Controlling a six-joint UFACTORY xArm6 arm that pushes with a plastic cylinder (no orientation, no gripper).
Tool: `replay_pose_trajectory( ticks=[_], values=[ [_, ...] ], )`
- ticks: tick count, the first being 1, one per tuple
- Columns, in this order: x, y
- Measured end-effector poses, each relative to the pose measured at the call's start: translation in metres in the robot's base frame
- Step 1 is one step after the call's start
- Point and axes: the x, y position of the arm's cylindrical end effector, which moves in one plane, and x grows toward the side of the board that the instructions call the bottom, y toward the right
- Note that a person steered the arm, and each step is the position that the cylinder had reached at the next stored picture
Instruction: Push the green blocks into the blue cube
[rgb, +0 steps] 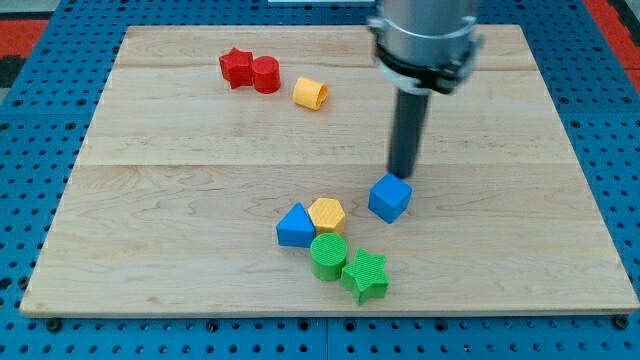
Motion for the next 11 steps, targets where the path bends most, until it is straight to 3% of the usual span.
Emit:
replay_pose_trajectory(
  ticks=[1,2,3,4,5,6,8,9,11],
  values=[
    [0.033,-0.002],
    [0.039,-0.068],
    [0.043,-0.063],
    [0.085,0.024],
    [0.147,0.045],
    [0.149,0.032],
    [0.148,-0.086],
    [0.114,-0.107],
    [0.134,-0.082]
  ],
)
